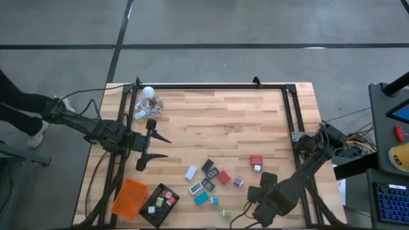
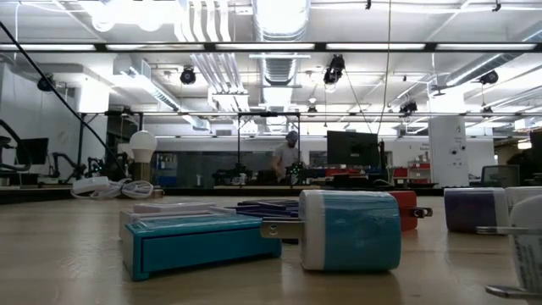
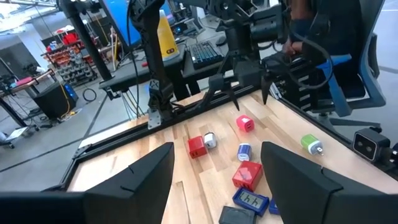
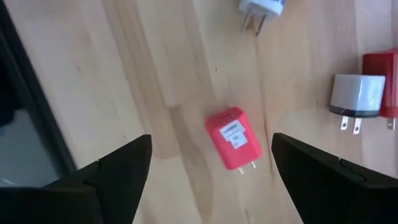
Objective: Pick & Place Office items
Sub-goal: Put the pink charger adapter into the black basket
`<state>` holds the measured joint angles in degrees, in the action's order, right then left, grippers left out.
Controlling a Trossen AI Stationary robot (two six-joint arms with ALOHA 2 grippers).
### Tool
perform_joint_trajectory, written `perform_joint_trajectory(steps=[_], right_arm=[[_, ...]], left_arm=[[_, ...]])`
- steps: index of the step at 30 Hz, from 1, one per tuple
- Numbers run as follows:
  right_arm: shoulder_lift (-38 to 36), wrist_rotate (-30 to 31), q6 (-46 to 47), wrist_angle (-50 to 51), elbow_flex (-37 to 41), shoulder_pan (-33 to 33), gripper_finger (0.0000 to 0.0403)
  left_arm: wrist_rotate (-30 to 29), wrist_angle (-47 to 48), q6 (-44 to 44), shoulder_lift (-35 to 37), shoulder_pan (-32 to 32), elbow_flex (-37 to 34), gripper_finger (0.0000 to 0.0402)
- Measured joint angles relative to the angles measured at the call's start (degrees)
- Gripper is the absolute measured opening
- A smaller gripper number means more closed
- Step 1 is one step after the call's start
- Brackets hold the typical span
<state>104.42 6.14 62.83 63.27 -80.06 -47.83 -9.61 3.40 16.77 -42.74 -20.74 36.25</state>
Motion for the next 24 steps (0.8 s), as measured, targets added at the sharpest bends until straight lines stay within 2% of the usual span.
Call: perform_joint_trajectory(steps=[5, 14, 24], right_arm=[[0.04, -0.12, -4.04, -2.92, 4.22, -0.07, 0.0324], [0.07, -0.14, -4.52, -5.08, 10.65, -0.11, 0.0324], [0.07, -0.12, -4.35, -16.21, 16.55, -0.20, 0.0324]], left_arm=[[0.00, 0.02, -0.06, 0.00, 0.00, 0.00, 0.0243], [0.00, 0.04, -0.06, 0.00, 0.00, 0.00, 0.0243], [0.00, 0.07, -0.06, 0.00, 0.00, 0.00, 0.0243]])
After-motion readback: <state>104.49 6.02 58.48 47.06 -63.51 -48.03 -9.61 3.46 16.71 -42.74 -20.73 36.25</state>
